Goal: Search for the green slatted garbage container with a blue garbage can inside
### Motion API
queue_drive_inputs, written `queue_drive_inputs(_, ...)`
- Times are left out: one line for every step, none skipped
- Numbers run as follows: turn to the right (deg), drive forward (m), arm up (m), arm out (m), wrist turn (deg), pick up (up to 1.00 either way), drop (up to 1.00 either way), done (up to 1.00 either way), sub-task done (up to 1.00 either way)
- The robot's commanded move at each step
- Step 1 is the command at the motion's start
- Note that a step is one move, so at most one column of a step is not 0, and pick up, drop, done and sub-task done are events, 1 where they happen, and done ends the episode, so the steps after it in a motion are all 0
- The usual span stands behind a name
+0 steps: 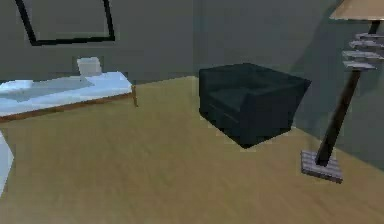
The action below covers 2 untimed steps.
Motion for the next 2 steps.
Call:
queue_drive_inputs(45.0,0.0,0.0,0.0,0.0,0.0,0.0,0.0,0.0)
queue_drive_inputs(45.0,0.0,0.0,0.0,0.0,0.0,0.0,0.0,0.0)
